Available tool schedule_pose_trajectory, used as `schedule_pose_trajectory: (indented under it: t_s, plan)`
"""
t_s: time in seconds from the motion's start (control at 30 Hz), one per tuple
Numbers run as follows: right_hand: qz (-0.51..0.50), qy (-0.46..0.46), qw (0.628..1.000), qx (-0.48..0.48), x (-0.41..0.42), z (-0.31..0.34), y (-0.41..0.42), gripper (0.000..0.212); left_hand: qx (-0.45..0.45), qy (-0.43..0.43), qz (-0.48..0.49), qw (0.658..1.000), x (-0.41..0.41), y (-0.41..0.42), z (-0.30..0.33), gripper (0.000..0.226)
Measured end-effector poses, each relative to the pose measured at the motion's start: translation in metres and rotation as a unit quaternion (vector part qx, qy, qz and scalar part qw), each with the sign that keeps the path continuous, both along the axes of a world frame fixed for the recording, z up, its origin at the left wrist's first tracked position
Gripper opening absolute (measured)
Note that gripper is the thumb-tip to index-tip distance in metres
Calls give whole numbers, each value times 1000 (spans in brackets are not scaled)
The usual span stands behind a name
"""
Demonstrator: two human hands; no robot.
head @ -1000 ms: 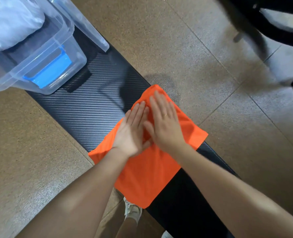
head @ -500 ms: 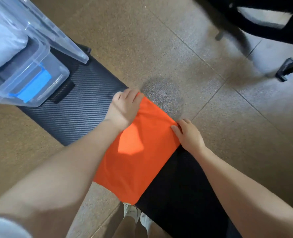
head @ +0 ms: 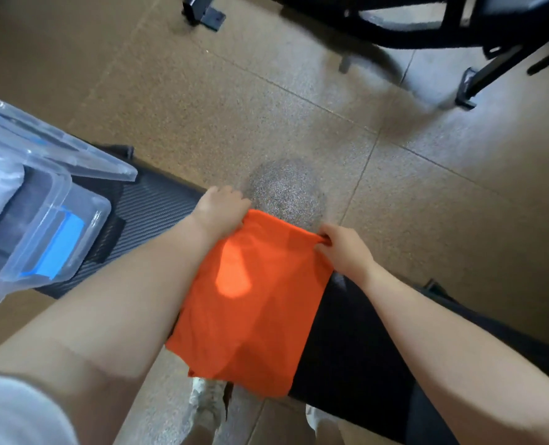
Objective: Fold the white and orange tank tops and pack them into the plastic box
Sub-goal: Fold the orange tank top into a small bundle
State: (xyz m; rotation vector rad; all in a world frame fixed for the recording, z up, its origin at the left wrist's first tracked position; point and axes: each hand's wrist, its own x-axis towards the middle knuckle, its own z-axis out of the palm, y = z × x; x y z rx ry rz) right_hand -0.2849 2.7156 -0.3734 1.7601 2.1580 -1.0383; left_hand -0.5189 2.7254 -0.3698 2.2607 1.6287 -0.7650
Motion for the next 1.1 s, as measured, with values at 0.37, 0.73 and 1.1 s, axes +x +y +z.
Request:
schedule_pose_trajectory:
  t_s: [0.37,0.73,1.1]
  plan:
    - [-314,17,943,106,5,10,-31,25,-52,-254,85,962,-1,11,19,18]
    - [-285,73,909,296,20,44,-76,8,105,-329,32,938,11,-6,53,27]
    - [-116,7,980,163,-17,40,-217,15,104,-202,-157,961,-39,-132,41,14]
